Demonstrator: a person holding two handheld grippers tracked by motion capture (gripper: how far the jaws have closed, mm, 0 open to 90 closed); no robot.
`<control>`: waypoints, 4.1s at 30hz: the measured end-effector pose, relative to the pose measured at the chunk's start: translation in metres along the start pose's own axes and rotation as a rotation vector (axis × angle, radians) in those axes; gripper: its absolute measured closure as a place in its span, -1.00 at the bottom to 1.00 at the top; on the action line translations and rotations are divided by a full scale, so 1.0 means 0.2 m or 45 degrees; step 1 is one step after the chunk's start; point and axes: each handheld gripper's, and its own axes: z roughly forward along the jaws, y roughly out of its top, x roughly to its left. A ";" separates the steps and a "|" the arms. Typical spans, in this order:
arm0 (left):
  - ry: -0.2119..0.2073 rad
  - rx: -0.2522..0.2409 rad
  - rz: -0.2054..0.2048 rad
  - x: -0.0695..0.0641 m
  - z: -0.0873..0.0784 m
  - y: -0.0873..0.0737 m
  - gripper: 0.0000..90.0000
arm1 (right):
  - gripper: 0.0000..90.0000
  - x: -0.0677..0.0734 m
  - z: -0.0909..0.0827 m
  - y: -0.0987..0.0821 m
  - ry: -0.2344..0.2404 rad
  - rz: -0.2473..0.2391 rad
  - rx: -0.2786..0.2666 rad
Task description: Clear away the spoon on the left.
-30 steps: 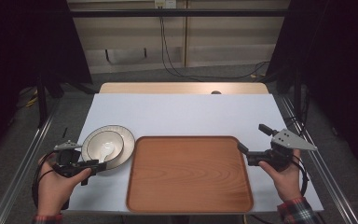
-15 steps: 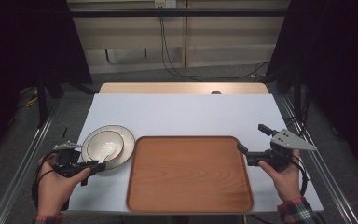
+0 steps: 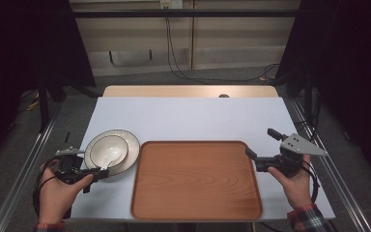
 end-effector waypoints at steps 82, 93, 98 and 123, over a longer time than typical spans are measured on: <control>0.115 -0.694 0.047 0.06 0.06 0.18 0.88 | -1.00 0.00 -0.02 0.00 0.003 0.008 -0.006; 0.119 -0.759 0.057 0.07 0.13 0.20 0.88 | -1.00 0.00 -0.02 0.00 0.003 0.006 -0.009; 0.132 -0.777 0.060 0.06 0.16 0.22 0.88 | -1.00 0.00 -0.02 -0.01 0.003 0.009 -0.005; 0.082 -0.825 0.014 0.06 0.26 0.27 0.90 | -1.00 0.00 -0.05 -0.02 -0.004 0.022 0.002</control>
